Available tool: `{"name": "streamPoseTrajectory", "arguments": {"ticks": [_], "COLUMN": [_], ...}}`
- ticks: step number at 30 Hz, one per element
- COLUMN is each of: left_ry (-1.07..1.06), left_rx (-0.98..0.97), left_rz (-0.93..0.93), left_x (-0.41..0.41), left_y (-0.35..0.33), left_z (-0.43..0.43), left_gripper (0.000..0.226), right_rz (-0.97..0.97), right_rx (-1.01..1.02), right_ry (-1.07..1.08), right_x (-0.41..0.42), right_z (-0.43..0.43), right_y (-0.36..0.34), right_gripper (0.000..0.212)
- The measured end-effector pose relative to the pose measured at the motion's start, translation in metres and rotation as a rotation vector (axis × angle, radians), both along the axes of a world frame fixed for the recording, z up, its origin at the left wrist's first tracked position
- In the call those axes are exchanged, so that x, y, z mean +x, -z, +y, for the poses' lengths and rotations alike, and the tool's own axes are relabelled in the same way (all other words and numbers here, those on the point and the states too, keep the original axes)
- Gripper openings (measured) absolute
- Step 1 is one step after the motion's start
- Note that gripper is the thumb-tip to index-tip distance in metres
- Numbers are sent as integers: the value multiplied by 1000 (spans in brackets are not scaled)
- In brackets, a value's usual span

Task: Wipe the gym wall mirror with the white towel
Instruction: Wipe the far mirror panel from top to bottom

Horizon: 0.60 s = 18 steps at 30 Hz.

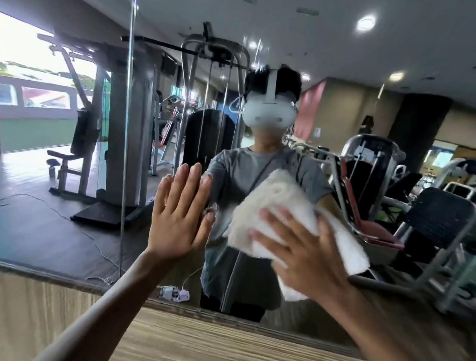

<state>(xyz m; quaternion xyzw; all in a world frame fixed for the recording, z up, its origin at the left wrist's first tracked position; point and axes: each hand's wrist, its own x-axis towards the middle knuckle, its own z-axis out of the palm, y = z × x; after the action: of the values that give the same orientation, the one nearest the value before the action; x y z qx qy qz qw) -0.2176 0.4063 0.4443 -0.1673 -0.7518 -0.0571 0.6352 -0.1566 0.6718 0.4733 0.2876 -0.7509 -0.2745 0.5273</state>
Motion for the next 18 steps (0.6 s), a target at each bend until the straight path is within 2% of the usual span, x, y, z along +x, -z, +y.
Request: {"name": "streamPoseTrajectory", "arguments": {"ticks": [3, 5, 7, 11, 12, 13, 15, 18], "left_ry": [-21, -11, 33, 65, 69, 62, 41, 39], "left_rx": [6, 11, 29, 44, 53, 60, 78, 82], "left_rz": [31, 32, 20, -36, -40, -36, -12, 31], "left_x": [-2, -3, -4, 0, 0, -1, -3, -5], "left_y": [2, 2, 9, 43, 51, 55, 58, 59], "left_z": [1, 1, 0, -1, 0, 2, 5, 7], "left_gripper": [62, 62, 63, 71, 70, 69, 68, 66], "right_rz": [82, 127, 80, 18, 1, -17, -2, 94], "right_rx": [-391, -522, -459, -16, 19, -18, -238, -493], "right_ry": [-9, -1, -25, -30, -24, -13, 15, -3], "right_x": [0, -4, -7, -5, -3, 0, 4, 1], "right_z": [-8, -31, -50, -35, -23, -13, -6, -32], "right_y": [-30, -34, -15, 47, 51, 49, 31, 6], "right_gripper": [66, 63, 63, 55, 57, 61, 66, 63]}}
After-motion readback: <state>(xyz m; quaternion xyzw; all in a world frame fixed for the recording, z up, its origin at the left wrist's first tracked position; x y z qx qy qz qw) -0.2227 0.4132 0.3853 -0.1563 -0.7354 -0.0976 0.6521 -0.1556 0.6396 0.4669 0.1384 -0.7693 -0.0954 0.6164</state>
